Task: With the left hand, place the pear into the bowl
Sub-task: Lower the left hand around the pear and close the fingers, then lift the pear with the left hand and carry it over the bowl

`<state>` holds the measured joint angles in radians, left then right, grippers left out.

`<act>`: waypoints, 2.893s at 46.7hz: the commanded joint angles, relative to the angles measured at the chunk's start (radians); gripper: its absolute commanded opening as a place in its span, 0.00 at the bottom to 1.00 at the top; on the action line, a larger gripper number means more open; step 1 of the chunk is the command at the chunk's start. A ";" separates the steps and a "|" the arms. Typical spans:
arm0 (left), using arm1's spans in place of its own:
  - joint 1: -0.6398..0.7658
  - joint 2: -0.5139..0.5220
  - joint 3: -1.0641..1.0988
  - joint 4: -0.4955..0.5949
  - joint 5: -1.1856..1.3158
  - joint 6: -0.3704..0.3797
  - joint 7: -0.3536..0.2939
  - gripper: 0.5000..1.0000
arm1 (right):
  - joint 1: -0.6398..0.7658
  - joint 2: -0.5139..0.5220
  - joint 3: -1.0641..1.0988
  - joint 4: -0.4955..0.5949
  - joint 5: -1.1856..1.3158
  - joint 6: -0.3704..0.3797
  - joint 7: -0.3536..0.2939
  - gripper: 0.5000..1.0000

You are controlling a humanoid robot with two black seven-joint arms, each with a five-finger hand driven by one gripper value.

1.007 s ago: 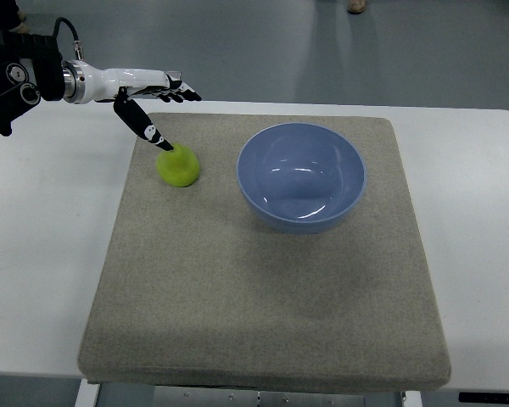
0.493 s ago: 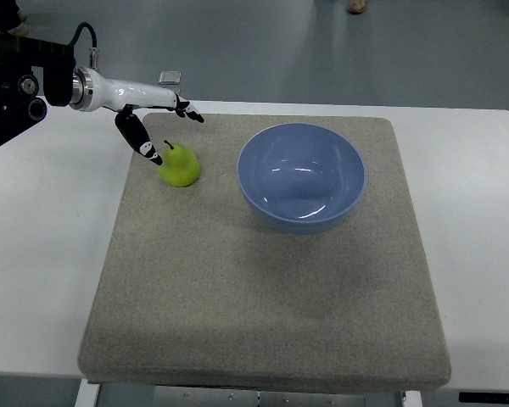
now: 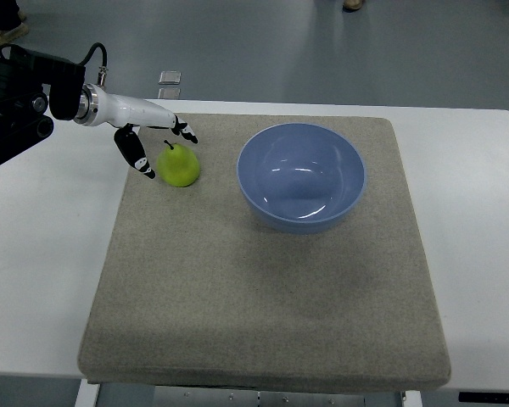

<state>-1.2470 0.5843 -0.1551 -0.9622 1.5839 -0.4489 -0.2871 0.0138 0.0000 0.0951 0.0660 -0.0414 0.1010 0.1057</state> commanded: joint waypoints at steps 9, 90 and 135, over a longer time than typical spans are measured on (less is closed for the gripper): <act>0.012 -0.021 0.000 0.023 0.007 0.024 0.000 0.86 | 0.000 0.000 0.000 0.000 0.000 0.000 0.000 0.85; 0.024 -0.087 0.063 0.071 0.051 0.087 0.002 0.00 | 0.000 0.000 0.000 0.000 0.000 -0.001 0.000 0.85; -0.109 -0.092 -0.031 0.068 -0.018 0.093 0.000 0.00 | 0.000 0.000 0.000 0.000 0.000 0.000 0.000 0.85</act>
<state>-1.3518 0.4945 -0.1840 -0.8940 1.5722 -0.3586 -0.2870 0.0138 0.0000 0.0951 0.0660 -0.0414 0.1005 0.1057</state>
